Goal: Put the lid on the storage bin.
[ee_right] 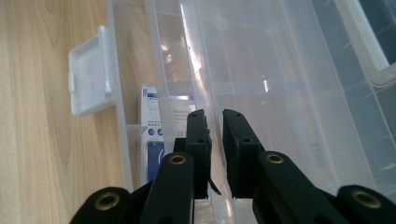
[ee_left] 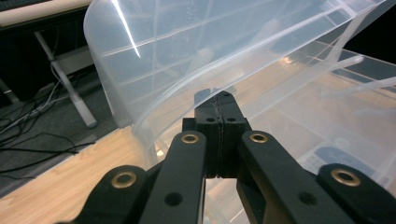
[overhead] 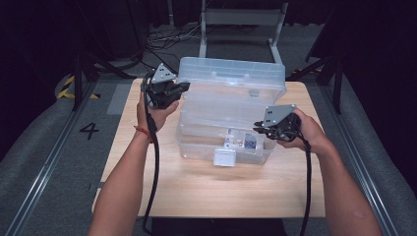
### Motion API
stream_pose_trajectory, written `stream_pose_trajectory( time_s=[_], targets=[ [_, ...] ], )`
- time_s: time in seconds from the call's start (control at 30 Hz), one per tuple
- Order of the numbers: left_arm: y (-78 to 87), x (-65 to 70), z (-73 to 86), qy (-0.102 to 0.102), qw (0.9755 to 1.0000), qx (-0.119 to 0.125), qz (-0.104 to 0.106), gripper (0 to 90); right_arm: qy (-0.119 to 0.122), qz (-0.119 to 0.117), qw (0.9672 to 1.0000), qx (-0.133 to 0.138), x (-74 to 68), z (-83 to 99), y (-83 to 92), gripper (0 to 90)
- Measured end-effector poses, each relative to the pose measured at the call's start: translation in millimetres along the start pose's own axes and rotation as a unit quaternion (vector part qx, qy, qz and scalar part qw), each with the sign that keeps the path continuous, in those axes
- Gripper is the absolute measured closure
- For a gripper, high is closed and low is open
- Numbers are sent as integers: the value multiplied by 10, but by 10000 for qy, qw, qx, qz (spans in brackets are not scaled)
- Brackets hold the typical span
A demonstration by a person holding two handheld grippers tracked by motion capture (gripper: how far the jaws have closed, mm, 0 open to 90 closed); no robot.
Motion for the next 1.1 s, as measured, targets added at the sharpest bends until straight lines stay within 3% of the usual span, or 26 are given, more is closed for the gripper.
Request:
stream_pose_trajectory(
  time_s=[0.33,0.37,0.8,0.9,1.1],
  targets=[
    [33,34,131,-136,9998,-133,72,896,-209,147,9994,245,-79,125,199,815],
    [46,42,150,-174,9997,-158,80,896,-311,119,9985,431,-94,167,277,810],
    [114,129,319,-201,9992,-243,259,897,-631,394,9967,314,-183,404,445,680],
    [123,171,393,-288,9985,-354,290,897,-837,496,9949,271,-210,459,432,599],
    [145,205,515,-461,9967,-578,327,897,-1164,511,9914,324,-266,575,420,564]
  ],
)
Point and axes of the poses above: each handheld gripper's, and its own axes: y roughly backward along the jaws, z roughly out of its underside, x roughly to its right, the point moved 6 cm from there along -y, roughly forward along the jaws, and after that the axes turned 11 degrees about y, right-handed, at the moved point
